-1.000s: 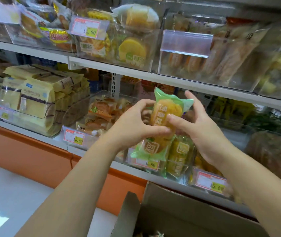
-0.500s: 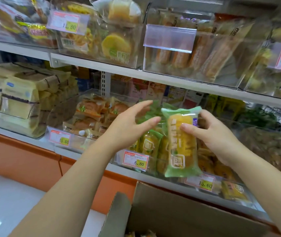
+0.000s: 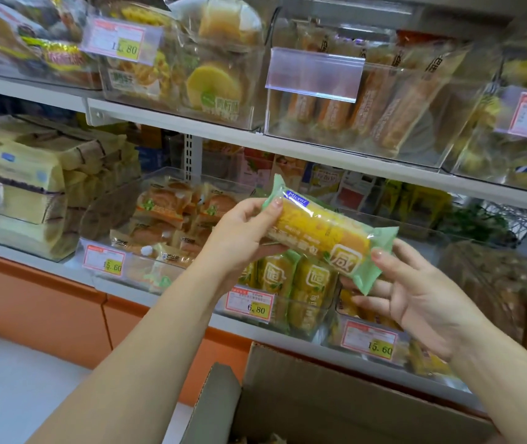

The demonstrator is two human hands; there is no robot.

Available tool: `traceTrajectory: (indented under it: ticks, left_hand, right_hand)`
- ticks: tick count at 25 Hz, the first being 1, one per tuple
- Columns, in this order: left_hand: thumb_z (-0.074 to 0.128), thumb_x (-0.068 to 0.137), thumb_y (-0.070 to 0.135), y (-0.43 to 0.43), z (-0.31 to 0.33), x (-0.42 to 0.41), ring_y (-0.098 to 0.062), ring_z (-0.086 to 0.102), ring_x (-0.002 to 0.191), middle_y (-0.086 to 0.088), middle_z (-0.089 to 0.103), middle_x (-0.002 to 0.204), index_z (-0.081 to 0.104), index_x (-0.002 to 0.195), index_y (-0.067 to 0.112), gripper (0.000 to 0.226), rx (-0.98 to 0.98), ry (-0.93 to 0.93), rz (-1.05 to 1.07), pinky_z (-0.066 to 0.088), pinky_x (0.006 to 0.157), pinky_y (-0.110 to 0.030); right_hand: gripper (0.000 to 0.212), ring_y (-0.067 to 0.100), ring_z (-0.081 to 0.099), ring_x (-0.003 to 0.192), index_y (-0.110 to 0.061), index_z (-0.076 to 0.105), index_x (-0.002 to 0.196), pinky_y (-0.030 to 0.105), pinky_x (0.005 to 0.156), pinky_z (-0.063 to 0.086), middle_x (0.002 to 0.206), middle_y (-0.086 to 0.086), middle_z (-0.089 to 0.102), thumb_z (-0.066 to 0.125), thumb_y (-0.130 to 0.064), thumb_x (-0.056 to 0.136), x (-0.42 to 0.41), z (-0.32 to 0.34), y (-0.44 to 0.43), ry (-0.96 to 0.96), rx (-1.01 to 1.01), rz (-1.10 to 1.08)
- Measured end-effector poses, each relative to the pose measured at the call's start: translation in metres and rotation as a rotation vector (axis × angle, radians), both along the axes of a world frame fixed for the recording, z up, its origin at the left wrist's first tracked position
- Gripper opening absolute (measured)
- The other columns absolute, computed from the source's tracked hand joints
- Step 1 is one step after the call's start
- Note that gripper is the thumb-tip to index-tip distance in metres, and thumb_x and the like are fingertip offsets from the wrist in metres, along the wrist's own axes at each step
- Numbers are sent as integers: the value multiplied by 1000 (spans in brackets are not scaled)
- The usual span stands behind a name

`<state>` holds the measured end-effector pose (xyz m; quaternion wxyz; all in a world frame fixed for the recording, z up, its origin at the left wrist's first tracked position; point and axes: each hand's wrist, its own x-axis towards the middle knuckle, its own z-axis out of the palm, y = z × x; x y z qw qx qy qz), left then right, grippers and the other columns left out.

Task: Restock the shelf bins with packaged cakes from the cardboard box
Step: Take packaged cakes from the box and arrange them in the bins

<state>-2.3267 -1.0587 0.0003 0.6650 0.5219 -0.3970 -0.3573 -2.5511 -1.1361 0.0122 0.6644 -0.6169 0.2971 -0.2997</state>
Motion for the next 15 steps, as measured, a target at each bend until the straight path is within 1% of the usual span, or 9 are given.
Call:
traceTrajectory:
  ticks: [1, 2, 4, 5, 6, 8, 10, 13, 15]
  left_hand:
    - [58, 92, 46, 1, -3, 1, -14, 68, 105, 4, 72, 111, 65, 118, 21, 38, 36, -160, 35, 56, 84, -31]
    - [55, 90, 55, 2, -7, 6, -10, 63, 112, 9, 68, 119, 65, 121, 26, 43, 82, -409, 107, 52, 90, -30]
    - [46, 83, 74, 6, -15, 23, -11, 46, 131, 10, 53, 139, 56, 134, 32, 66, 201, -1031, 323, 39, 108, -37]
    - [41, 78, 81, 9, -18, 32, -15, 37, 138, 7, 45, 148, 49, 140, 34, 79, 232, -1216, 401, 34, 113, -42]
    - [39, 71, 87, 11, -22, 40, -18, 30, 143, 4, 37, 154, 41, 145, 36, 89, 264, -1291, 416, 29, 116, -45]
    - [52, 65, 87, 14, -33, 51, -21, 18, 149, 1, 20, 162, 27, 150, 41, 99, 345, -1236, 296, 23, 119, -46]
    - [67, 68, 74, 13, -47, 54, -22, 13, 150, 2, 9, 164, 22, 151, 45, 98, 411, -1165, 184, 24, 118, -45]
    - [73, 70, 65, 9, -58, 54, -24, 19, 148, 4, 7, 163, 27, 148, 46, 93, 382, -1124, 188, 32, 114, -45]
    - [74, 71, 63, 6, -60, 55, -24, 24, 146, 4, 8, 163, 30, 147, 46, 89, 366, -1114, 210, 35, 112, -45]
  right_hand:
    - [47, 24, 72, 87, -25, 60, 120, 31, 60, 59, 110, 7, 72, 71, -31, 74, 0, 6, -1, 47, -97, -82]
    - [45, 19, 72, 81, -28, 61, 117, 30, 57, 55, 107, 2, 73, 69, -33, 73, -1, 15, -3, 139, -239, -158]
    - [42, 15, 69, 73, -36, 61, 114, 35, 57, 52, 97, -9, 73, 70, -41, 73, -6, 42, -11, 393, -602, -220]
    - [39, 9, 67, 70, -40, 61, 112, 35, 58, 52, 91, -15, 72, 70, -42, 74, -7, 57, -13, 512, -741, -196]
    - [38, 2, 66, 70, -42, 61, 111, 31, 60, 51, 87, -20, 71, 71, -43, 75, -8, 71, -13, 607, -843, -153]
    - [39, -6, 62, 78, -43, 60, 110, 24, 71, 47, 87, -26, 68, 73, -42, 74, -1, 89, -11, 726, -989, -77]
    - [42, -5, 57, 85, -42, 57, 114, 23, 77, 41, 95, -33, 58, 74, -40, 75, 14, 96, -7, 828, -1107, -33]
    - [50, 9, 56, 99, -35, 56, 129, 28, 83, 43, 116, -16, 63, 69, -44, 81, 37, 85, -5, 961, -1254, -41]
    - [52, 17, 57, 110, -33, 53, 133, 29, 83, 43, 128, -7, 61, 67, -45, 84, 48, 78, -4, 966, -1301, -89]
